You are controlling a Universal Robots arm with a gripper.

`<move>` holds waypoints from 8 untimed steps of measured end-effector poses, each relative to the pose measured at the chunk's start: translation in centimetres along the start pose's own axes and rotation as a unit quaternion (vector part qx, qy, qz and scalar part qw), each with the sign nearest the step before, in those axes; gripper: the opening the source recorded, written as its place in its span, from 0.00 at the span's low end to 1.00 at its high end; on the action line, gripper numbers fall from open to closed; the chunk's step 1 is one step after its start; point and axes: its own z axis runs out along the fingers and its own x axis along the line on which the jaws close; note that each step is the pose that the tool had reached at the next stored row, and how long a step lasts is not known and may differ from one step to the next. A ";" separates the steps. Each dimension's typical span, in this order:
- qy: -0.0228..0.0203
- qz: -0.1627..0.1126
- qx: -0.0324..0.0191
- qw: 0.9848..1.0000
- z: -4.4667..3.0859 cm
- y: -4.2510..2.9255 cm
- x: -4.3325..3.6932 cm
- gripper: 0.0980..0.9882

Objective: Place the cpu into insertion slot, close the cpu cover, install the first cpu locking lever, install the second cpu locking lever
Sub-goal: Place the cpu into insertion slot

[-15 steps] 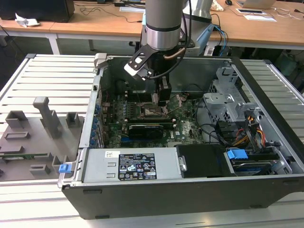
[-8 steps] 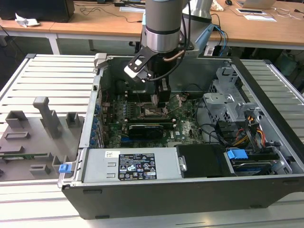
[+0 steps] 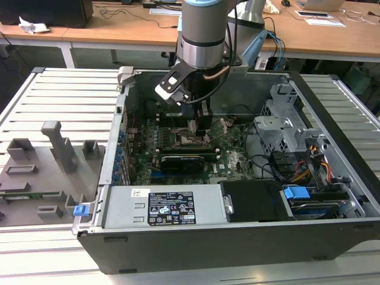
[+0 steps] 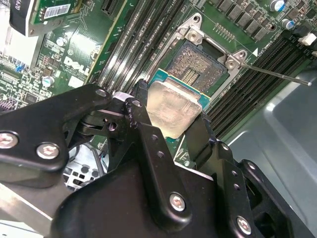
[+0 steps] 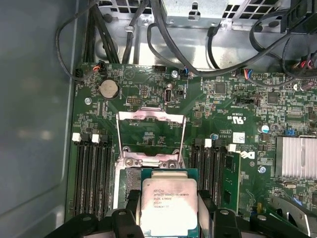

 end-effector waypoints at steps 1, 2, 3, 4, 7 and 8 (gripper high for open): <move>0.000 0.000 0.000 1.000 0.02 0.00 0.00 0.50; 0.000 0.000 0.000 1.000 0.04 0.00 0.00 0.50; 0.000 0.000 0.000 1.000 0.08 0.00 0.00 0.50; 0.000 0.000 0.000 1.000 0.11 0.00 0.00 0.50; 0.000 0.000 0.000 1.000 0.20 -0.01 0.00 0.50; 0.000 0.000 0.000 1.000 0.26 -0.01 0.00 0.50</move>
